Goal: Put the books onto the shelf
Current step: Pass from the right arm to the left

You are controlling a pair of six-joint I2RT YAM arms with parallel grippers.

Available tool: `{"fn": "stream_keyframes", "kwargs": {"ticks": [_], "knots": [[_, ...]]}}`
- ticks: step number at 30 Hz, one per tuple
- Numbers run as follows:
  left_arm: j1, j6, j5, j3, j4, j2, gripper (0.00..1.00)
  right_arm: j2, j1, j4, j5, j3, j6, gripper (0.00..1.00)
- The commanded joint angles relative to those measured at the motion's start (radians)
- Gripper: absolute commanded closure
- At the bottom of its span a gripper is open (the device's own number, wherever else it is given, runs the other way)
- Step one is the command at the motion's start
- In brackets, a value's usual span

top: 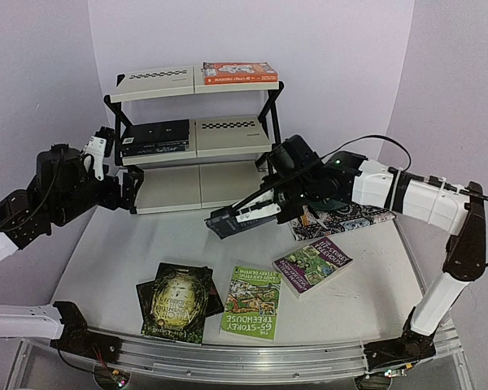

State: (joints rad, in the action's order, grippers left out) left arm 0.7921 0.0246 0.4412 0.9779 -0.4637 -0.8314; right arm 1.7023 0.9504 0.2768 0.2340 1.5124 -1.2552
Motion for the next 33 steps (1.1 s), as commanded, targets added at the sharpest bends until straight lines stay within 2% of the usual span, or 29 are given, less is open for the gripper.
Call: {"fn": "stream_keyframes", "kwargs": {"ticks": [1, 4, 8, 11, 13, 16, 22, 24, 26, 28, 33], "knots": [[-0.05, 0.207, -0.031, 0.088, -0.08, -0.008, 0.0, -0.033, -0.025, -0.156, 0.042, 0.146, -0.038, 1.0], [-0.06, 0.265, -0.058, 0.128, -0.112, -0.04, 0.0, -0.015, -0.027, -0.215, 0.055, 0.19, -0.038, 1.0], [-0.076, 0.379, -0.117, 0.161, -0.123, -0.062, 0.0, 0.005, -0.027, -0.38, 0.071, 0.218, -0.01, 1.0], [-0.077, 0.493, -0.154, 0.159, -0.083, -0.054, 0.0, 0.023, -0.028, -0.432, 0.089, 0.259, 0.023, 1.0], [-0.077, 0.473, -0.204, 0.145, -0.016, -0.035, 0.0, 0.034, -0.027, -0.432, 0.09, 0.288, 0.034, 1.0], [-0.076, 0.317, -0.301, 0.112, 0.074, -0.01, 0.0, 0.034, -0.027, -0.418, 0.05, 0.291, 0.039, 1.0], [-0.076, 0.027, -0.43, 0.15, 0.086, -0.074, 0.01, 0.003, -0.028, -0.302, -0.036, 0.27, 0.127, 1.0], [-0.076, -0.05, -0.546, 0.172, 0.088, -0.116, 0.02, -0.006, -0.027, -0.221, -0.075, 0.265, 0.157, 1.0], [-0.076, -0.149, -0.651, 0.183, 0.087, -0.157, 0.07, -0.017, -0.027, -0.166, -0.107, 0.241, 0.196, 1.0], [-0.074, -0.29, -0.727, 0.173, 0.083, -0.183, 0.1, -0.037, -0.026, -0.151, -0.127, 0.19, 0.229, 1.0], [-0.051, -0.529, -0.78, 0.138, 0.082, -0.211, 0.07, -0.081, -0.027, -0.094, -0.199, 0.118, 0.312, 1.0]]}}
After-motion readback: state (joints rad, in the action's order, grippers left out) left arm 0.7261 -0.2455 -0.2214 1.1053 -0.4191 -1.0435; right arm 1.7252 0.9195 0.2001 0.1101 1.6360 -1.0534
